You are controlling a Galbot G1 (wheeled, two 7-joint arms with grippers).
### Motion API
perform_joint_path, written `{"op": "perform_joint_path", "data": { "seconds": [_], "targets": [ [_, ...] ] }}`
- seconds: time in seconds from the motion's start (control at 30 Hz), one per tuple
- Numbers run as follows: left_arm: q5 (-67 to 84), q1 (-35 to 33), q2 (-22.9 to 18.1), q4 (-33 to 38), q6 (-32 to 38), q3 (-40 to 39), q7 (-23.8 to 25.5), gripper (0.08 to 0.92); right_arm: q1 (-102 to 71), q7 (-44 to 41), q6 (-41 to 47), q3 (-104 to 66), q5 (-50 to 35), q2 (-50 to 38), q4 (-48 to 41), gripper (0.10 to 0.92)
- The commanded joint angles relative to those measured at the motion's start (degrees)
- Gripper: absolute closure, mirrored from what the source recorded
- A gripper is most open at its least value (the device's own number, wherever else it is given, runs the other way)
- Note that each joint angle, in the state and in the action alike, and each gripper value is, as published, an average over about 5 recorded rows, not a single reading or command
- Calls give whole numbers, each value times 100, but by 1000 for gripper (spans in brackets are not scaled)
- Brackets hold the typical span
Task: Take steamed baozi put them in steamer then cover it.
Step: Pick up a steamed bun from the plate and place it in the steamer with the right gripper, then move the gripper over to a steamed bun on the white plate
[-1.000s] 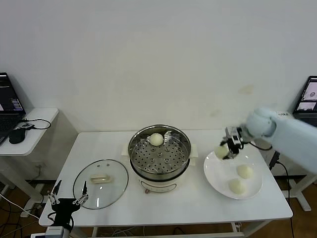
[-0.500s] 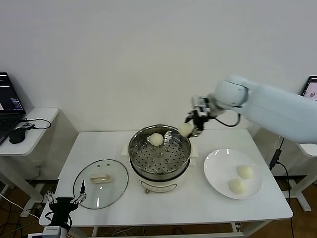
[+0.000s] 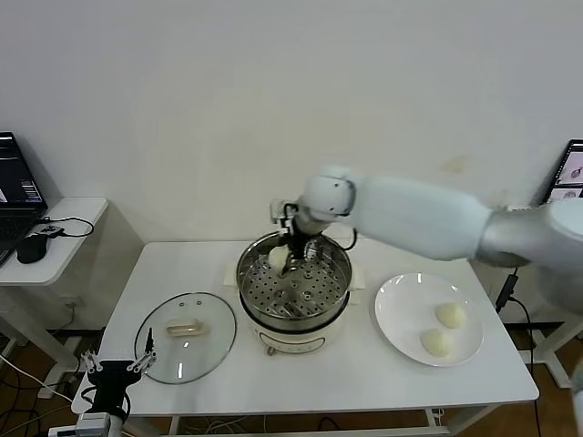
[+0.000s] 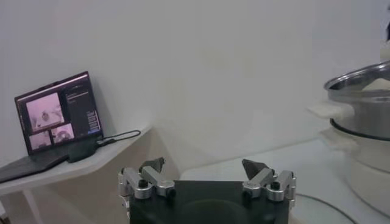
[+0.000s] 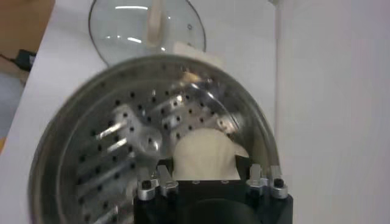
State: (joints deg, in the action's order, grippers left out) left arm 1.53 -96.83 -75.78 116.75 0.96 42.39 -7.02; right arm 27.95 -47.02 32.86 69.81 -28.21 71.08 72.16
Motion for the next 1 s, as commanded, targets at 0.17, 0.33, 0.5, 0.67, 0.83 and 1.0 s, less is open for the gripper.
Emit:
{"op": "perform_joint_path", "data": {
  "seconds": [0.17, 0.33, 0.5, 0.67, 0.83, 1.0],
  "targets": [
    [13, 15, 28, -62, 16, 7, 1, 177, -574, 144, 299, 6, 146, 1046, -911, 389],
    [20, 23, 29, -66, 20, -1, 1, 177, -620, 176, 357, 19, 154, 1010, -904, 384],
    [24, 21, 32, -52, 19, 9, 3, 177, -426, 72, 306, 13, 120, 721, -612, 278],
    [21, 13, 30, -27, 14, 23, 6, 177, 167, -507, 6, -7, 213, 56, -12, 209],
    [-2, 7, 31, 42, -24, 2, 21, 177, 877, -1321, -645, 200, 709, -1117, 813, 203],
    [-42, -12, 17, 105, -53, -31, 32, 177, 1167, -1915, -1358, 327, 1348, -2357, 1499, 203]
  ]
}}
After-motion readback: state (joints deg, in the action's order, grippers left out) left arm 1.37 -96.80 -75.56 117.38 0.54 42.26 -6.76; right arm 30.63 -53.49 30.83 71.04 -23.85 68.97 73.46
